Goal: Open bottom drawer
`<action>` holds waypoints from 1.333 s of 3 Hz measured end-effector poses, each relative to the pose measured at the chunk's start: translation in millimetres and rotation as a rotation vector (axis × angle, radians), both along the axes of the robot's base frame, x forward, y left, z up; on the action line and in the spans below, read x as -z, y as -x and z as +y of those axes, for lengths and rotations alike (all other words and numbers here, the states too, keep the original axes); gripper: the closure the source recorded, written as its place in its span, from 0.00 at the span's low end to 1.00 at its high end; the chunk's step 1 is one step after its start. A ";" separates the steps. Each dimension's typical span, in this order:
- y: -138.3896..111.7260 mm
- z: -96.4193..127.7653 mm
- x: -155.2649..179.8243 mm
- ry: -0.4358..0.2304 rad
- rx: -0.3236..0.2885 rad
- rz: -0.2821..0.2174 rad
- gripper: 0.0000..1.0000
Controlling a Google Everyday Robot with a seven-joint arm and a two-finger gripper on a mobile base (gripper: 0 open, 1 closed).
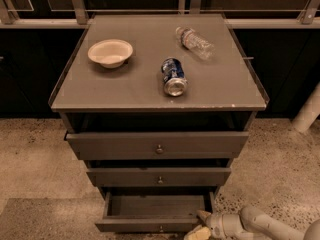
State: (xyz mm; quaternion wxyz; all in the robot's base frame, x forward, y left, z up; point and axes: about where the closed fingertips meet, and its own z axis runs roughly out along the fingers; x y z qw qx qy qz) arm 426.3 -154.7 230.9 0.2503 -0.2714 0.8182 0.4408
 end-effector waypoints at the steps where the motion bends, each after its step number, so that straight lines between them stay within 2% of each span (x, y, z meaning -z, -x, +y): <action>1: -4.4 3.5 1.1 0.002 -0.012 -0.010 0.00; 2: 8.9 5.2 -3.9 -0.017 -0.065 0.047 0.00; 3: 28.8 -3.3 -6.9 -0.025 -0.063 0.132 0.00; 4: 38.7 -9.9 -13.0 -0.028 -0.060 0.168 0.00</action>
Offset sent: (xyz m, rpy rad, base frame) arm -0.0328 0.0019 0.0167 0.0480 0.1536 0.1630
